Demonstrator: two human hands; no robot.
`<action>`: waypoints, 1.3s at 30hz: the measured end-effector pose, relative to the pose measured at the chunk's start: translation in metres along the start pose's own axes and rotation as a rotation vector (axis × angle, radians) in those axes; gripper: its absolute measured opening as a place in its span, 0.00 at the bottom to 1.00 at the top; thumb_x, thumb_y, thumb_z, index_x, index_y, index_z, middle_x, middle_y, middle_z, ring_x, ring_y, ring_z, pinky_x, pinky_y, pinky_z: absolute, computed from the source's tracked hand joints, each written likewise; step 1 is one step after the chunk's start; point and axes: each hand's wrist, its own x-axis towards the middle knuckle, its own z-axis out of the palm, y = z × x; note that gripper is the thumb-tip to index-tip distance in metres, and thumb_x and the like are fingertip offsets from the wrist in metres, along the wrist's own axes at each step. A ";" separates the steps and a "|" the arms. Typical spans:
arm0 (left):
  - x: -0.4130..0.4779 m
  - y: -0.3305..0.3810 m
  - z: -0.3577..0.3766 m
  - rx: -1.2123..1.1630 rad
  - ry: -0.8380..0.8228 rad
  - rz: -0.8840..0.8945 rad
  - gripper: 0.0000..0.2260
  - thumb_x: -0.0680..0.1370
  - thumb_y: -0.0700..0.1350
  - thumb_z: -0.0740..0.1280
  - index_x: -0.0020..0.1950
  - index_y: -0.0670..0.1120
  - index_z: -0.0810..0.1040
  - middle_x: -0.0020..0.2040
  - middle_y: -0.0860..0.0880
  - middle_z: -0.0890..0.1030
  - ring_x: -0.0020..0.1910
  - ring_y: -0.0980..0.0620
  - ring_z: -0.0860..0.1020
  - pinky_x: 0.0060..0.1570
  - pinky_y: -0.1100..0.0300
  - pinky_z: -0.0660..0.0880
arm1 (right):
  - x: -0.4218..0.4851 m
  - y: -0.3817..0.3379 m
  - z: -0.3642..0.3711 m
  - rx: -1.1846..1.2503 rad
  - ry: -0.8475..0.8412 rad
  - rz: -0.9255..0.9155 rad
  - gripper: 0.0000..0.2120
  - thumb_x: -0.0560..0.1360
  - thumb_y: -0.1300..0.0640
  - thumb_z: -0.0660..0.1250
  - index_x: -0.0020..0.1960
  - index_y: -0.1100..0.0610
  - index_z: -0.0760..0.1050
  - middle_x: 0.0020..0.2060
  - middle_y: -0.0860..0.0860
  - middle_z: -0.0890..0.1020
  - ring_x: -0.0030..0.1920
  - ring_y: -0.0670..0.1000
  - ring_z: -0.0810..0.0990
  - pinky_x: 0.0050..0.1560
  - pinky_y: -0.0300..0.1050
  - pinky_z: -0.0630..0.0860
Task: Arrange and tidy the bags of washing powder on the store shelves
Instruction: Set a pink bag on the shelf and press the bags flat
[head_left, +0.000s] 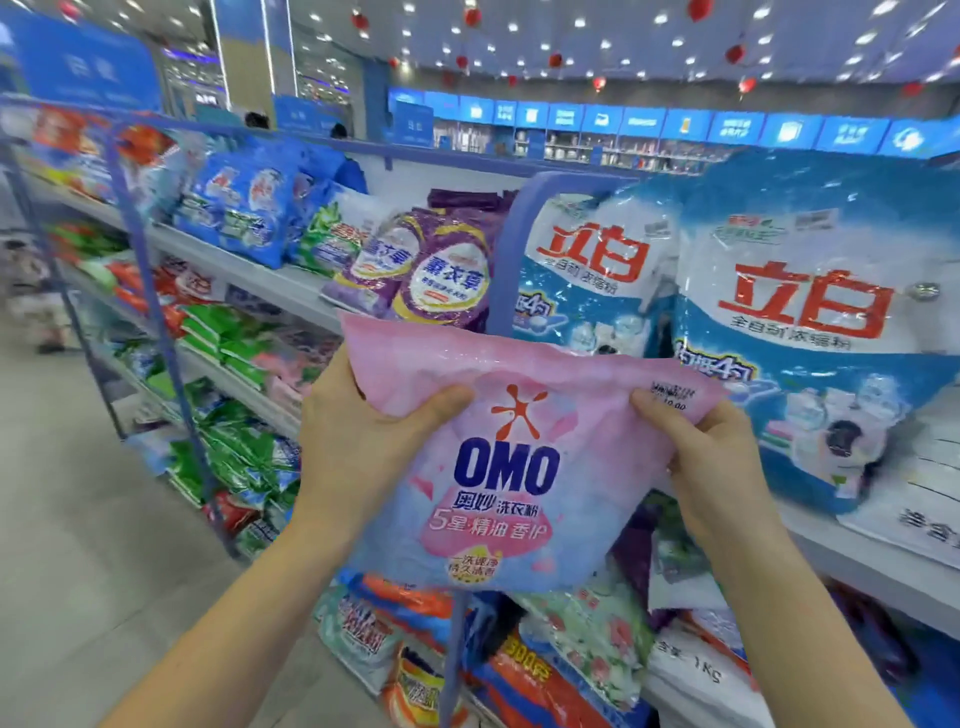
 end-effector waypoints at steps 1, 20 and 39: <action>0.009 -0.006 -0.018 0.010 0.018 0.003 0.27 0.57 0.64 0.74 0.50 0.52 0.79 0.43 0.58 0.83 0.45 0.59 0.82 0.43 0.62 0.79 | 0.006 0.004 0.020 -0.070 -0.026 -0.037 0.04 0.66 0.57 0.76 0.39 0.51 0.83 0.36 0.48 0.84 0.38 0.46 0.80 0.42 0.43 0.76; 0.173 -0.136 -0.327 0.260 0.252 -0.045 0.20 0.58 0.61 0.74 0.43 0.53 0.77 0.41 0.56 0.83 0.38 0.58 0.80 0.39 0.56 0.77 | 0.066 0.061 0.497 -0.559 -0.464 -0.759 0.20 0.75 0.42 0.53 0.36 0.54 0.75 0.25 0.49 0.77 0.28 0.55 0.76 0.28 0.48 0.71; 0.403 -0.342 -0.493 0.057 0.001 -0.429 0.29 0.53 0.47 0.77 0.53 0.52 0.78 0.51 0.53 0.84 0.51 0.54 0.82 0.45 0.63 0.78 | 0.299 0.139 0.819 -0.466 -0.582 -0.855 0.14 0.78 0.51 0.63 0.34 0.49 0.67 0.24 0.42 0.65 0.32 0.49 0.67 0.29 0.39 0.58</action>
